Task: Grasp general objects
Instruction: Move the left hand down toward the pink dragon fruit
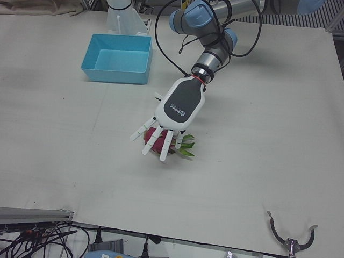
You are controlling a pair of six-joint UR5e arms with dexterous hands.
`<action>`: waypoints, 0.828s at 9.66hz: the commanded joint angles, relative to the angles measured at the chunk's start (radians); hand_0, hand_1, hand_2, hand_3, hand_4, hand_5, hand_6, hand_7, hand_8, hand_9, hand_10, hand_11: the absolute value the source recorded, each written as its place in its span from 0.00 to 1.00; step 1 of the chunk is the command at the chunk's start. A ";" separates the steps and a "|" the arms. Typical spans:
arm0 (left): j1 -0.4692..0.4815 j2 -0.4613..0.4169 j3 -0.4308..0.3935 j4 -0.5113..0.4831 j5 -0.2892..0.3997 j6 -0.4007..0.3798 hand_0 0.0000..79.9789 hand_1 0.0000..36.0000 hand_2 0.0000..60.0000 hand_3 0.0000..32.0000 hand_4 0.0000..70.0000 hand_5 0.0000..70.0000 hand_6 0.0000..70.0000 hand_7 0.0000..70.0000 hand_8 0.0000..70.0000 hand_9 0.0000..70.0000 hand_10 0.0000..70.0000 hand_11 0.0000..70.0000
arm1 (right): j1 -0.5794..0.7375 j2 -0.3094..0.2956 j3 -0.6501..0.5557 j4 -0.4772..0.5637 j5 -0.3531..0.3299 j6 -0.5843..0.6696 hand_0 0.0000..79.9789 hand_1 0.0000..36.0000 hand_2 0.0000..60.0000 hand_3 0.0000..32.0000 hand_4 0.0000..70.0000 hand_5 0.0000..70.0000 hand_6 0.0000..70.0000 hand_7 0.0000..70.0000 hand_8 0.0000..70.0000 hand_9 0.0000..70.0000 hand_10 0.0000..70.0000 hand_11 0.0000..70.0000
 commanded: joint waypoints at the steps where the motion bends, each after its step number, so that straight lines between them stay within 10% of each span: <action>1: 0.059 -0.019 0.020 -0.006 -0.114 0.002 0.69 0.59 0.00 1.00 0.00 0.16 0.00 0.02 0.01 0.00 0.00 0.00 | -0.001 0.000 0.000 0.000 0.000 0.000 0.00 0.00 0.00 0.00 0.00 0.00 0.00 0.00 0.00 0.00 0.00 0.00; 8: 0.191 -0.090 0.178 -0.010 -0.334 -0.001 0.64 0.53 0.00 1.00 0.00 0.06 0.00 0.00 0.00 0.00 0.00 0.00 | -0.001 0.000 0.000 0.000 0.000 0.000 0.00 0.00 0.00 0.00 0.00 0.00 0.00 0.00 0.00 0.00 0.00 0.00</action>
